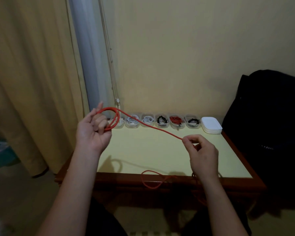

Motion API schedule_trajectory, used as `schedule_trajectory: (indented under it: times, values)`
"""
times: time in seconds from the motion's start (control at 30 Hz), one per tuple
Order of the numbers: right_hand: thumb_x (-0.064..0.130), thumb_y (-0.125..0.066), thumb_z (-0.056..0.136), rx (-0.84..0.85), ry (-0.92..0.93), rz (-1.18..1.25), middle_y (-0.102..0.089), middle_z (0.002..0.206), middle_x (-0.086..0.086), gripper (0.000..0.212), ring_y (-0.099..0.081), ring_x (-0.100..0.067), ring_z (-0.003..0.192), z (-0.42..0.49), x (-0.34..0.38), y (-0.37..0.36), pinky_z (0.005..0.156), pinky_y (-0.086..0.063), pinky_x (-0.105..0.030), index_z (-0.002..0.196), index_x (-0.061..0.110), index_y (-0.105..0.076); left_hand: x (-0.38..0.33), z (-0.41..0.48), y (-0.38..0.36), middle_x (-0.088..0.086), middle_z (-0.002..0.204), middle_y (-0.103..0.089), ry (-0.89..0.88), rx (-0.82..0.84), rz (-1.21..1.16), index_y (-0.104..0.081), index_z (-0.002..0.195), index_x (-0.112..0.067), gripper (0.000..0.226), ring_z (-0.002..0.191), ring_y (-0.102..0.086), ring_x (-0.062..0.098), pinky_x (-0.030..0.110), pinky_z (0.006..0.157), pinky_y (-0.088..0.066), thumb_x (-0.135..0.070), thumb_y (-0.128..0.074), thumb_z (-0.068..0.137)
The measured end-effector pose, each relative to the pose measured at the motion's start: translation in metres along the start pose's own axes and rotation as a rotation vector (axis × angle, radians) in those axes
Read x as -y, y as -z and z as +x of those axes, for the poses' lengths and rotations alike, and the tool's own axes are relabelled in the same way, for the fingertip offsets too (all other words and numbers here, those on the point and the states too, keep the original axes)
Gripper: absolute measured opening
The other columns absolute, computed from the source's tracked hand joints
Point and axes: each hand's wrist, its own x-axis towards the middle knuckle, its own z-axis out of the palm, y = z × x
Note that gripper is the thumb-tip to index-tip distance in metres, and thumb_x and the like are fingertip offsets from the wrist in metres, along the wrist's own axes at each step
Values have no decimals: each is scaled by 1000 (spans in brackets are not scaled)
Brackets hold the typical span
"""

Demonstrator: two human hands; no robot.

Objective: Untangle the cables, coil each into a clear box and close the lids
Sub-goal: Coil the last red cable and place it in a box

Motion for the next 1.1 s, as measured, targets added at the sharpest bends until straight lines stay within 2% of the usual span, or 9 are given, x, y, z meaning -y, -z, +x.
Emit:
schedule_trajectory:
  times: [0.13, 0.23, 0.3, 0.47, 0.6, 0.73, 0.83, 1.0, 1.1]
  values:
    - [13, -73, 91, 56, 162, -208, -69, 78, 14, 13, -60, -4, 70, -1, -11, -5, 66, -41, -11, 80, 20, -70, 14, -3, -1, -7, 55, -33, -157, -41, 266, -56, 135, -6, 37, 39, -24, 6, 17, 34, -18, -14, -41, 103]
    - [16, -70, 93, 134, 300, -365, -67, 82, 11, 12, -61, -14, 79, -3, -10, -10, 69, -44, -27, 82, 20, -69, 30, -7, -2, -4, 62, -46, -384, -39, 752, -56, 136, -8, 34, 46, -34, 6, 18, 37, -28, -12, -43, 104]
    - [20, -65, 97, 206, 343, -409, -65, 82, 13, 13, -58, -13, 80, -7, -6, -15, 67, -40, -27, 84, 22, -68, 41, -12, -2, -3, 66, -55, -479, -22, 1058, -56, 136, -14, 34, 52, -43, 9, 21, 41, -36, -13, -45, 105]
    - [33, -50, 98, 279, 436, -343, -51, 68, 20, 25, -48, -2, 66, -14, 9, -25, 64, -33, -24, 74, 27, -57, 68, -24, -1, 1, 78, -69, -469, 90, 1412, -54, 139, -21, 35, 64, -63, 13, 22, 49, -50, -16, -45, 105]
    - [27, -55, 102, 264, 370, -208, -49, 52, 17, 35, -50, 2, 58, -21, 21, -29, 58, -31, -10, 67, 27, -51, 84, -28, 2, 4, 71, -65, -280, 107, 1260, -62, 129, -12, 30, 52, -59, 13, 21, 41, -43, -10, -46, 105]
    - [28, -55, 104, 197, 183, -158, -51, 50, 11, 37, -53, -2, 55, -19, 13, -27, 53, -32, -12, 67, 24, -57, 78, -21, 2, -2, 63, -39, -27, 41, 773, -57, 131, -2, 32, 43, -28, 5, 18, 38, -18, -12, -46, 103]
    - [34, -53, 103, 198, 15, -101, -60, 57, 7, 37, -57, -4, 58, -16, 3, -18, 56, -40, -18, 70, 23, -63, 56, -12, 0, -7, 59, -27, 37, 14, 523, -47, 142, -3, 41, 39, -21, 3, 16, 32, -16, -12, -43, 103]
    - [51, -45, 100, 506, -229, 341, -59, 65, -1, 48, -56, -14, 60, -23, 19, -20, 59, -45, -22, 89, 10, -67, 48, -12, -5, -6, 60, -23, 27, -30, 531, -52, 139, -1, 39, 37, -20, 3, 15, 32, -15, -11, -43, 102]
    - [35, -54, 102, 557, -197, 416, -59, 67, -2, 29, -54, -17, 60, -29, 27, -27, 59, -46, -23, 97, 9, -64, 53, -14, -7, -7, 60, -23, 66, -48, 479, -55, 136, -2, 39, 36, -20, 4, 16, 34, -12, -9, -45, 98]
